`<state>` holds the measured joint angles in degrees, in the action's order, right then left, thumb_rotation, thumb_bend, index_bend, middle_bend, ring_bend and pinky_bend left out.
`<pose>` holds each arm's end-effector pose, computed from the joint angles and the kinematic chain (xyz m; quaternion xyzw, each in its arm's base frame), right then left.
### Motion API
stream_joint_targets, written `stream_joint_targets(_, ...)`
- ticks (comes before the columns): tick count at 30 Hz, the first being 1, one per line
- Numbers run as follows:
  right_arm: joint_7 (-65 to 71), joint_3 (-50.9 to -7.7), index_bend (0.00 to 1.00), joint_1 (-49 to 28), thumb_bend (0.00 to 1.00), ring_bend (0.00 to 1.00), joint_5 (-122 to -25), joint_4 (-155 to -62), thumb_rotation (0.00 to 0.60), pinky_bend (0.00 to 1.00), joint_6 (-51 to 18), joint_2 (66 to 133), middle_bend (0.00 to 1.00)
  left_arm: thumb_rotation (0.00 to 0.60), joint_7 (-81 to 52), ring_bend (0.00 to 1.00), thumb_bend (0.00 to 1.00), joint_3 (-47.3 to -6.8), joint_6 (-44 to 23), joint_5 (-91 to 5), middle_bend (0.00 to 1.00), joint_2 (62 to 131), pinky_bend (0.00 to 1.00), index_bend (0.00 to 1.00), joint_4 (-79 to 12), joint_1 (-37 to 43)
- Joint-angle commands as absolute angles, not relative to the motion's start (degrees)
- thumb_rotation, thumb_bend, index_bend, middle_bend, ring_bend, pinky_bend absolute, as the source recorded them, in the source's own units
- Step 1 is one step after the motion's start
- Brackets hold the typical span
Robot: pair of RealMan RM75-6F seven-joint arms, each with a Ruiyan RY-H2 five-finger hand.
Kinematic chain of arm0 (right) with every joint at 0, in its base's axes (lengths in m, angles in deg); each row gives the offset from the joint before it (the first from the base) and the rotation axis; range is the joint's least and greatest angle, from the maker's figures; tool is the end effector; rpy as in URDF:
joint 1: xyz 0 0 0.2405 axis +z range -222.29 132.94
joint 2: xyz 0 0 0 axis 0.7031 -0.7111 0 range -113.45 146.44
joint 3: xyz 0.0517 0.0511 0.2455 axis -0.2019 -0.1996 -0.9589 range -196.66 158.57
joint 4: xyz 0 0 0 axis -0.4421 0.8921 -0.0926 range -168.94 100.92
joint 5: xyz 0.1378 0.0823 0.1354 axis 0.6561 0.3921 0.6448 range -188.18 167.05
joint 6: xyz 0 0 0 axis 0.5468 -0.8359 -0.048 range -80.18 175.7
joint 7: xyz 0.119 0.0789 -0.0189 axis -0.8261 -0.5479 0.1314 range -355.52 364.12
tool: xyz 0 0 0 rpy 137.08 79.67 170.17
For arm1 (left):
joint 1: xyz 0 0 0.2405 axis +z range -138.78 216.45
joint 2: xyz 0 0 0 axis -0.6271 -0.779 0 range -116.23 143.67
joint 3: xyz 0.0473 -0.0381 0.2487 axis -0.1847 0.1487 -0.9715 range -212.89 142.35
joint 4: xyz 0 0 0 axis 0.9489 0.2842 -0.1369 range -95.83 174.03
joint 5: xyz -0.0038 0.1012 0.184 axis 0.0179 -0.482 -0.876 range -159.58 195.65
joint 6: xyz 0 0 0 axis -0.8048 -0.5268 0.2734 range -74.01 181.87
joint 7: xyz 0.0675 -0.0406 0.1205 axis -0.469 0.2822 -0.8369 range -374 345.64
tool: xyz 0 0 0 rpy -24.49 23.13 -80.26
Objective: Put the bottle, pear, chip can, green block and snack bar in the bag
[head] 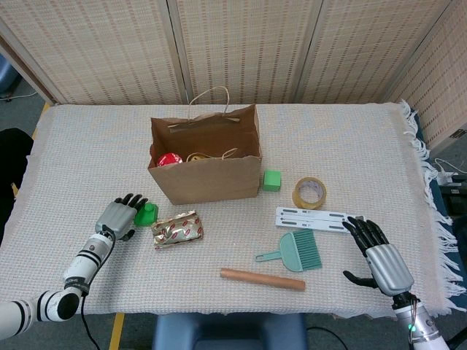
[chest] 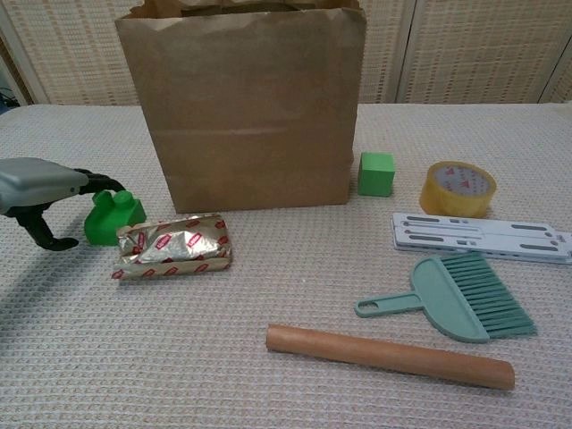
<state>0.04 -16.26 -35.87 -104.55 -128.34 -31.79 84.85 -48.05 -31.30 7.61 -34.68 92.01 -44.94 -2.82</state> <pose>-0.2778 -0.1744 0.1004 0.6513 -0.4411 0.4175 0.4548 -0.2327 0.3454 0.0231 -0.7923 -0.3384 -0.1718 0.4778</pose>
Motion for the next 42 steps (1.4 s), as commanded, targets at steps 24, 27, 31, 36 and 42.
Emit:
stream_joint_targets(24, 0.0, -16.4, 0.0, -35.8, 0.07, 0.0, -103.9, -129.0, 0.6, 0.0, -31.1, 84.5, 0.0, 0.6, -44.6, 0.61, 0.61, -33.5, 5.1, -38.2, 0.66, 93.9, 0.76, 0.67, -42.3, -4.2)
stream_joint_targets(27, -0.1, -16.4, 0.0, -35.8, 0.07, 0.0, -104.0, -129.0, 0.6, 0.0, -31.3, 84.5, 0.0, 0.6, -44.1, 0.62, 0.61, -33.3, 3.5, -38.7, 0.67, 91.9, 0.76, 0.68, -43.3, -3.4)
stream_joint_targets(31, 0.0, -16.4, 0.0, -35.9, 0.07, 0.0, -104.0, -129.0, 0.6, 0.0, -31.4, 84.6, 0.0, 0.6, -42.7, 0.62, 0.61, -32.2, 0.0, -38.2, 0.67, 88.7, 0.76, 0.68, -44.8, -1.7)
stream_joint_targets(36, 0.0, -16.5, 0.0, -36.0, 0.07, 0.0, -104.1, -128.8, 0.6, 0.0, -31.7, 84.7, 0.0, 0.6, -37.5, 0.62, 0.61, -27.2, -7.5, -33.2, 0.67, 85.1, 0.76, 0.68, -47.8, 2.2)
stream_joint_targets(42, 0.4, -16.3, 0.0, -36.0, 0.07, 0.0, -104.4, -128.8, 0.6, 0.0, -31.7, 84.9, 0.0, 0.6, -30.1, 0.62, 0.61, -18.6, -14.4, -26.1, 0.66, 82.9, 0.74, 0.67, -50.3, 5.0)
